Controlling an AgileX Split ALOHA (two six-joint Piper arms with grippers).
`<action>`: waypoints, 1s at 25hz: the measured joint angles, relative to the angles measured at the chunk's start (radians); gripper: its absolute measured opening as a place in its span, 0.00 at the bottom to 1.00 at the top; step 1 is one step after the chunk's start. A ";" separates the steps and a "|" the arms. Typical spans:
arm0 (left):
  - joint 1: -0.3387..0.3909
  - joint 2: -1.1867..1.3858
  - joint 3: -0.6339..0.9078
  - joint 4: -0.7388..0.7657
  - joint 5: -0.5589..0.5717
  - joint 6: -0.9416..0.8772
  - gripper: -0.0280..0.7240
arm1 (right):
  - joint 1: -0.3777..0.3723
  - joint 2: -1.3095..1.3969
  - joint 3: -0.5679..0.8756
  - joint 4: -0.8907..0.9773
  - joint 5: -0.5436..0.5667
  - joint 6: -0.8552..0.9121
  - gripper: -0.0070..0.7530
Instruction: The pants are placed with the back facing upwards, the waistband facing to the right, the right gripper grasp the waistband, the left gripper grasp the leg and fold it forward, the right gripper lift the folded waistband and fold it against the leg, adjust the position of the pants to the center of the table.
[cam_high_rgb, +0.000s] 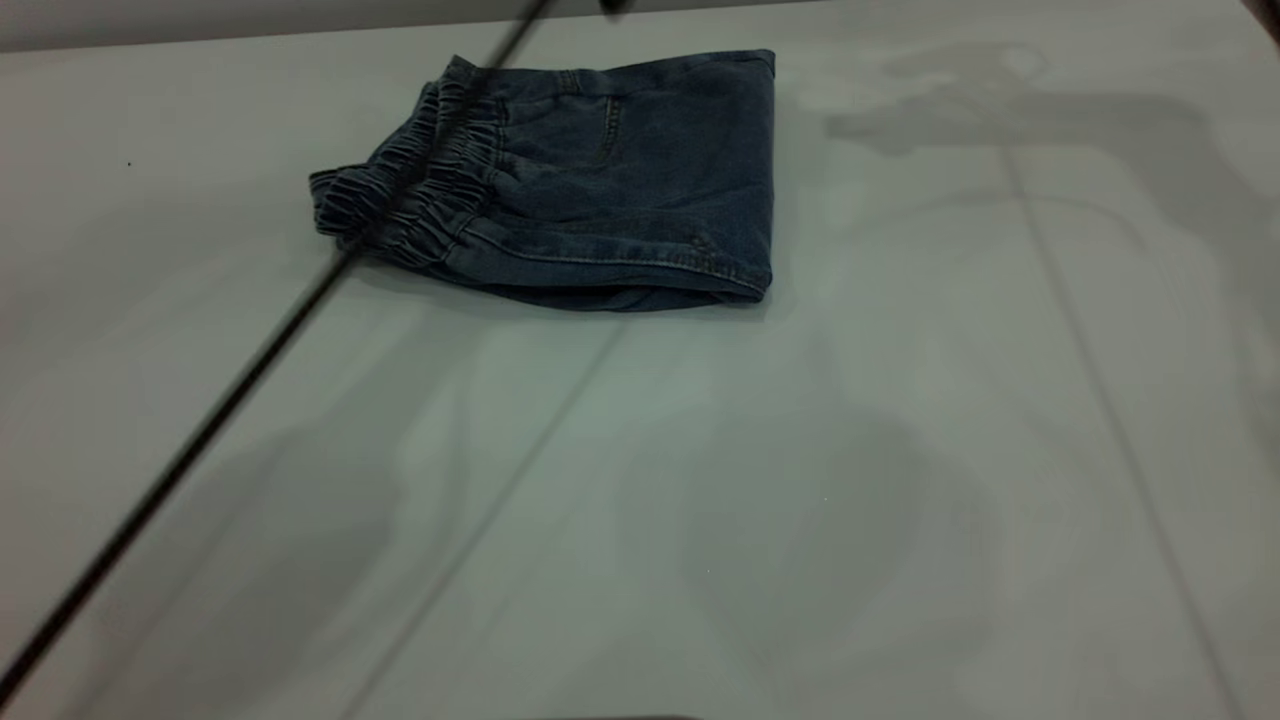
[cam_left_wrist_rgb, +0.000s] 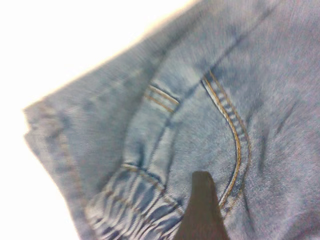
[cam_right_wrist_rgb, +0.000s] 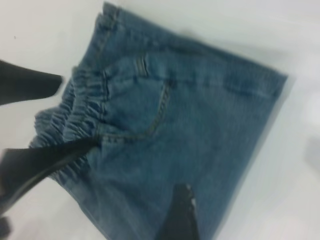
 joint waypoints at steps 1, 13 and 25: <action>0.000 -0.022 0.000 0.007 0.000 -0.005 0.74 | 0.000 -0.007 -0.042 -0.022 0.007 0.025 0.77; 0.018 -0.299 0.060 0.090 0.000 -0.077 0.74 | -0.002 -0.299 -0.124 -0.144 0.046 0.197 0.77; 0.019 -0.770 0.557 0.137 0.000 -0.099 0.74 | -0.002 -0.822 0.349 -0.160 0.050 0.216 0.77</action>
